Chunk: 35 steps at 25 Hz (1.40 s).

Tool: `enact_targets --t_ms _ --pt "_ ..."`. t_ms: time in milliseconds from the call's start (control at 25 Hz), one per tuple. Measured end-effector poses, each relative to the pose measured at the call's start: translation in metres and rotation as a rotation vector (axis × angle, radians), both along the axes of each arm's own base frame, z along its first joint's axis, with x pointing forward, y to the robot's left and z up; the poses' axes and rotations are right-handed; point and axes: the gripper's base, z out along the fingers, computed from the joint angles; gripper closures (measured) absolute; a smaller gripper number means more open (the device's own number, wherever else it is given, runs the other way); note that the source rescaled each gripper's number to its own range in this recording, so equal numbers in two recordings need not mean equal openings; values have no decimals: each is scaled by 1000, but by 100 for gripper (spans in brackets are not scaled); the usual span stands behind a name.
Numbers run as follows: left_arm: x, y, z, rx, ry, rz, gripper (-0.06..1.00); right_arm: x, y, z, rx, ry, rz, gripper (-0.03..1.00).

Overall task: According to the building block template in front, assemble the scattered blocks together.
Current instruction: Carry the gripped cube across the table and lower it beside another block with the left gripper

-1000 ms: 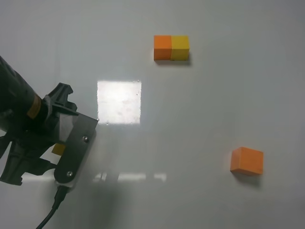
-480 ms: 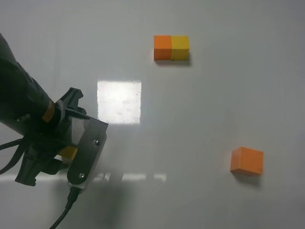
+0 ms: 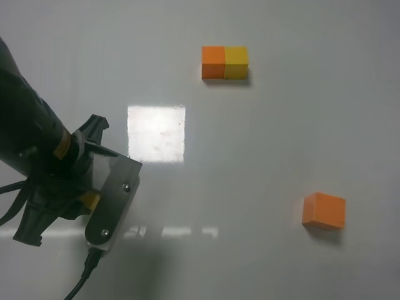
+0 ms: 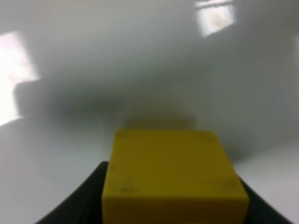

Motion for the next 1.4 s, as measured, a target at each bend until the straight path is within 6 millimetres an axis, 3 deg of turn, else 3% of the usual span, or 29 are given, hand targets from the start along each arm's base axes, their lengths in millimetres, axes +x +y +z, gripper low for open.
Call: enact_targets --t_ms 320,520,800,960,1160,1400 --pt "-18 -31 81 -235 -126 7 90 0 0 0 0 0 0 38" --pt "2 -62 99 -315 -156 36 90 0 0 0 0 0 0 38" --pt "32 -128 82 -326 -152 14 90 0 0 0 0 0 0 38" --pt "46 -154 62 -318 -131 14 90 0 0 0 0 0 0 38" --pt "56 -170 43 -302 -115 25 90 0 0 0 0 0 0 38" --pt "59 -174 35 -300 -106 43 90 0 0 0 1 0 0 38"
